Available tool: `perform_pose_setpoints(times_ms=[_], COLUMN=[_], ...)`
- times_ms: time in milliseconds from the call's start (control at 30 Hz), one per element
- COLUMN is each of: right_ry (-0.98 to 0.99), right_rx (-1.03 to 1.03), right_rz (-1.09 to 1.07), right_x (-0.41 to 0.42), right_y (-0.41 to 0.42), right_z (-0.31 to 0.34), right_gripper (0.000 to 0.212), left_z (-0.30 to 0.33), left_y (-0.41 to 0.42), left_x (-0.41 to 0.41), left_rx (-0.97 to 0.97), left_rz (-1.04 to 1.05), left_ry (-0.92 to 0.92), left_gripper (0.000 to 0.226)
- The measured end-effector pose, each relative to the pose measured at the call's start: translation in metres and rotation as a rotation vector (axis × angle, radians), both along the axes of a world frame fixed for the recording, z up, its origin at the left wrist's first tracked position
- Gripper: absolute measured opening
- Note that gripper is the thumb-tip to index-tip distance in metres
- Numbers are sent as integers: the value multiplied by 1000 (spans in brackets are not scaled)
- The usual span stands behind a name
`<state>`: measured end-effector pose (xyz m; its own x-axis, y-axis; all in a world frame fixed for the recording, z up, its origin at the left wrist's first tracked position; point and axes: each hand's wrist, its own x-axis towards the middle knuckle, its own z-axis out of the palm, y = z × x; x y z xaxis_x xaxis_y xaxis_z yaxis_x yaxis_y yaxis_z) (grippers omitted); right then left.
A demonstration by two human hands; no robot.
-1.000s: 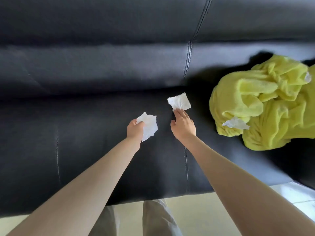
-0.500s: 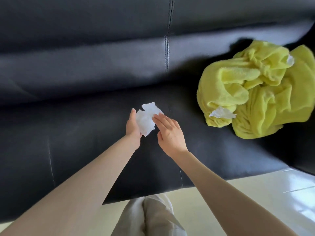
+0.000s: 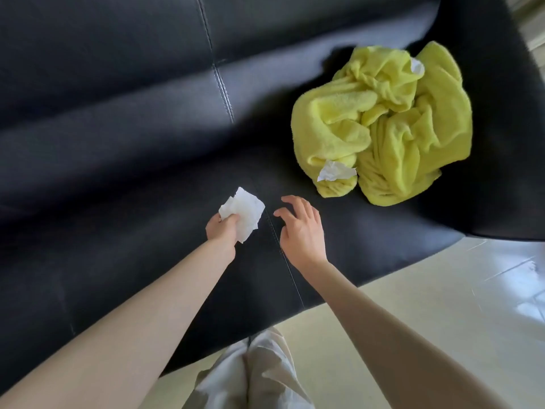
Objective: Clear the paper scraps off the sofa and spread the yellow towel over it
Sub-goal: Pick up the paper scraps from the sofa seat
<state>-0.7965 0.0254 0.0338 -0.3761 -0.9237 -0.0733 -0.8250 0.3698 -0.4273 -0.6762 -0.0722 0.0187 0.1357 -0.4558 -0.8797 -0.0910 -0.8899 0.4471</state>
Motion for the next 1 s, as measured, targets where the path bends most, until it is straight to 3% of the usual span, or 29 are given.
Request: perform_pose_setpoints(times_ms=[267, 400, 567, 667, 733, 833, 933, 1000], right_ry=[73, 37, 45, 36, -43, -101, -187, -266], right_rx=[8, 161, 116, 16, -29, 60, 151, 224], right_rz=[-424, -436, -463, -386, -217, 51, 130, 146], right_x=[-71, -94, -92, -73, -56, -29, -9, -4], right_y=[-2, -6, 0, 7, 14, 25, 32, 34], right_z=[19, 22, 20, 16, 14, 13, 16, 18], right_gripper=[36, 40, 46, 42, 36, 35, 43, 44], left_z=[-3, -5, -1, 1, 5, 7, 6, 8], left_y=[18, 25, 35, 38, 40, 41, 39, 37], left_x=[-6, -8, -12, -19, -25, -29, -30, -32], left_rx=[-5, -12, -10, 9, 48, 93, 128, 126], left_rz=[-160, -211, -229, -178, -90, -32, -91, -155], left_ry=[3, 10, 23, 53, 164, 305, 354, 366], left_gripper=[28, 30, 29, 25, 21, 43, 52, 47])
